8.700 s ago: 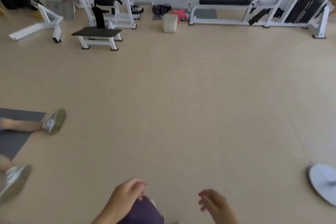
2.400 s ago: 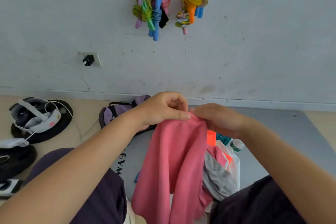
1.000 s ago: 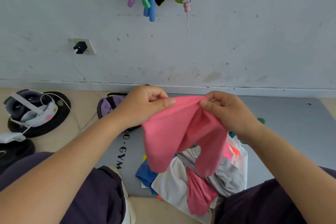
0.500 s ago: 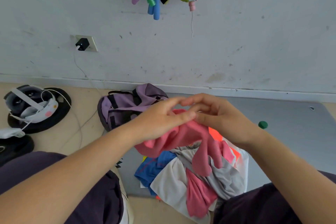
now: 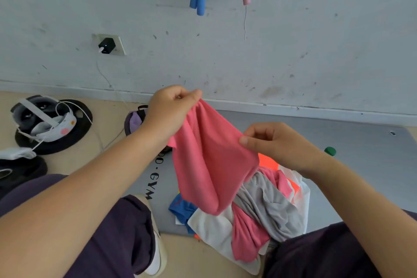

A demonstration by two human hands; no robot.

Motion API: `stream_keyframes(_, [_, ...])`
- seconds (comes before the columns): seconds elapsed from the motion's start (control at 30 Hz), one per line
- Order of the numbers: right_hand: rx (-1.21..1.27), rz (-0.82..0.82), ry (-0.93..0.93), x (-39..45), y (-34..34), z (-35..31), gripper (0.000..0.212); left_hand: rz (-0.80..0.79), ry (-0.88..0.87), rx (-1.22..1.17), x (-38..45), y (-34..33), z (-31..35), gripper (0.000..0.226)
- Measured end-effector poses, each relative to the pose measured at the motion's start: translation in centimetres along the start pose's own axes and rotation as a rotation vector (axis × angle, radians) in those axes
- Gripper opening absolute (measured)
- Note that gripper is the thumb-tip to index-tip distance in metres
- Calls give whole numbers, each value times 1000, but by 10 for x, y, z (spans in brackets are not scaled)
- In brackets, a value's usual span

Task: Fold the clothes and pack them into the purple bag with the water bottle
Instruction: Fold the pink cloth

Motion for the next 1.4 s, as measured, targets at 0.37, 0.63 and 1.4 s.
stream_keyframes(0.37, [438,-9,80,2,-6,-5,24,-584,2,39,-30,-48,-1,34])
stream_keyframes(0.63, [72,85,-44,-1,0,2,16,-214,153,-192,-7,-17,-2,37])
stream_keyframes(1.4, [175,59,-7,-4,6,-3,6,-742,-101,168,-24,-39,4,9])
Point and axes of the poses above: each hand's wrist, its own x-axis towards the middle knuckle, its own y-axis out of the back of the hand, z = x × y, the point moved 4 cm from there along x, towards the middle knuckle, and after that the axes turned 6 degrees about -z, right-handed, at the moved point
